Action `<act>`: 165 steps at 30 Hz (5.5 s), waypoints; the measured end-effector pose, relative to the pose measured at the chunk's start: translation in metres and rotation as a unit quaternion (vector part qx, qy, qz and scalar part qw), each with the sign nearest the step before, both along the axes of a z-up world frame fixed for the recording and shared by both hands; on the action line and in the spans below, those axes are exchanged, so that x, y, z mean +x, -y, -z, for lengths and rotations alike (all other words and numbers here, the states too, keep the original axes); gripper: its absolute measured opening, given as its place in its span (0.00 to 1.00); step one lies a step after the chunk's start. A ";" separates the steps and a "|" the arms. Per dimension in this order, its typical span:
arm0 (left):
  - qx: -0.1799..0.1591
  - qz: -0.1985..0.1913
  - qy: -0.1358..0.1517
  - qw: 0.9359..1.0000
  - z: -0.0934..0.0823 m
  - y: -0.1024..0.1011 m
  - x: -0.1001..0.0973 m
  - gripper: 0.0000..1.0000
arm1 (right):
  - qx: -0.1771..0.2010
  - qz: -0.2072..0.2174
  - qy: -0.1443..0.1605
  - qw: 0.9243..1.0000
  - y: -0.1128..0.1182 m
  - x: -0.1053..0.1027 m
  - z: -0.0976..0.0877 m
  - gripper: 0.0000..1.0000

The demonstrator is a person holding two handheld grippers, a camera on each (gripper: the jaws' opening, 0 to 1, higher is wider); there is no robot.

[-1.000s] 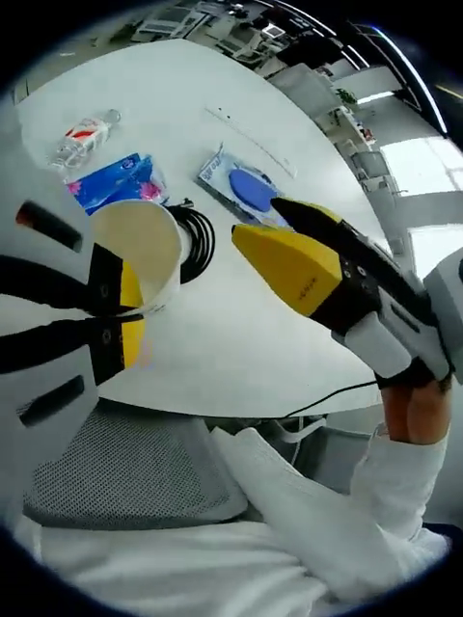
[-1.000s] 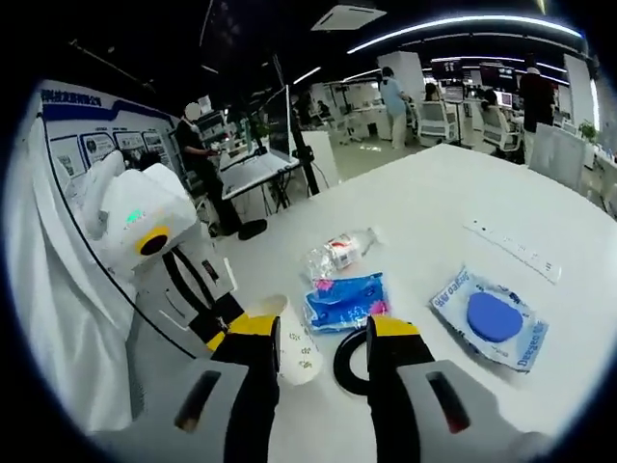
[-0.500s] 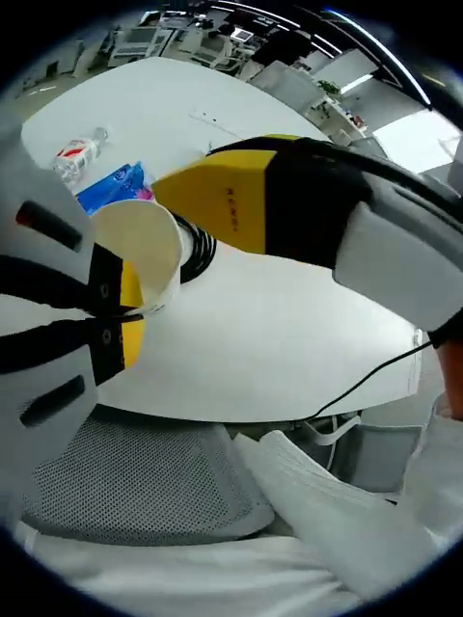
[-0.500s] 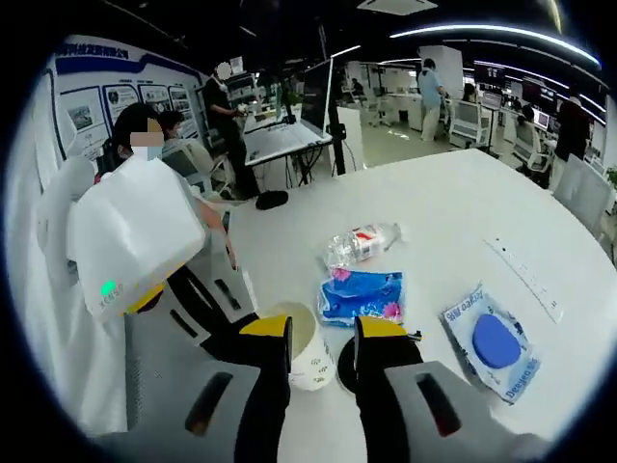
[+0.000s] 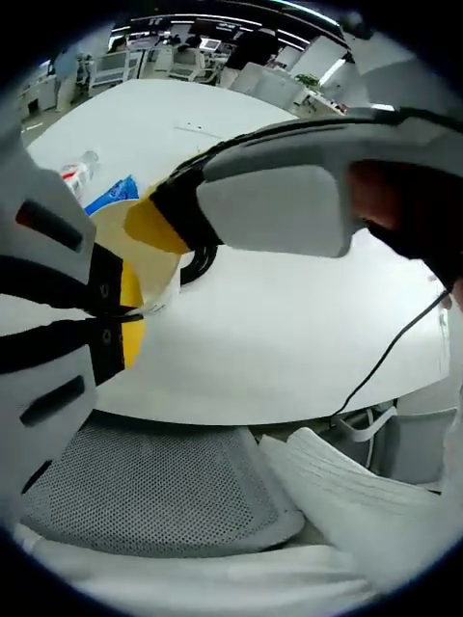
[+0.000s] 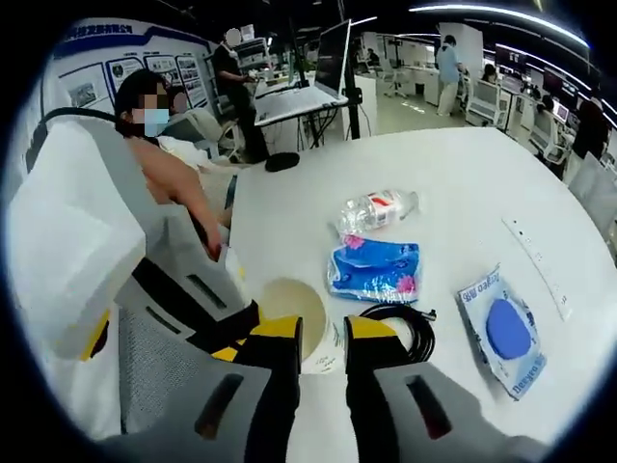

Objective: Arrange the tabletop items into an orderly group along one side of the table until the central work area is clear of visible clutter.

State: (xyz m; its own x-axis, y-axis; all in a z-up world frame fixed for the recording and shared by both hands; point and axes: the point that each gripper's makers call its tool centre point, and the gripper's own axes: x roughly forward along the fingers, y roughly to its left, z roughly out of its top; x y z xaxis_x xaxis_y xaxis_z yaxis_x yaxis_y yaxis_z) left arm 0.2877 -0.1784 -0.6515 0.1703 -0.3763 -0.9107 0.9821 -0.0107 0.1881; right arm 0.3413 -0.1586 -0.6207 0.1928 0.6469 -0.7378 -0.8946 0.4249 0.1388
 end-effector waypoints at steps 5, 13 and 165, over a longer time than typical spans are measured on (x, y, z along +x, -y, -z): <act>0.019 0.004 0.007 1.000 0.002 -0.002 0.001 0.00 | -0.006 0.007 -0.006 1.000 0.001 0.001 0.004 0.05; 0.025 0.012 0.010 1.000 0.003 -0.001 0.001 0.00 | -0.024 0.026 -0.003 0.999 0.003 0.007 0.009 0.00; -0.408 -0.416 -0.078 0.809 -0.029 -0.174 0.126 0.73 | -0.023 0.195 -0.047 0.980 0.031 0.248 0.082 0.00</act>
State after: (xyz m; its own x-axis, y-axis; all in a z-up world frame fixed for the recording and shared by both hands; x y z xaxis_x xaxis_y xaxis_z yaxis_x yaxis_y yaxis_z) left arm 0.4133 -0.0039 -0.6226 0.5808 -0.6767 -0.4525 0.5972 0.7319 -0.3280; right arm 0.5891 -0.1894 -0.7027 0.3485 0.5043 -0.7901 -0.6479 0.7387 0.1857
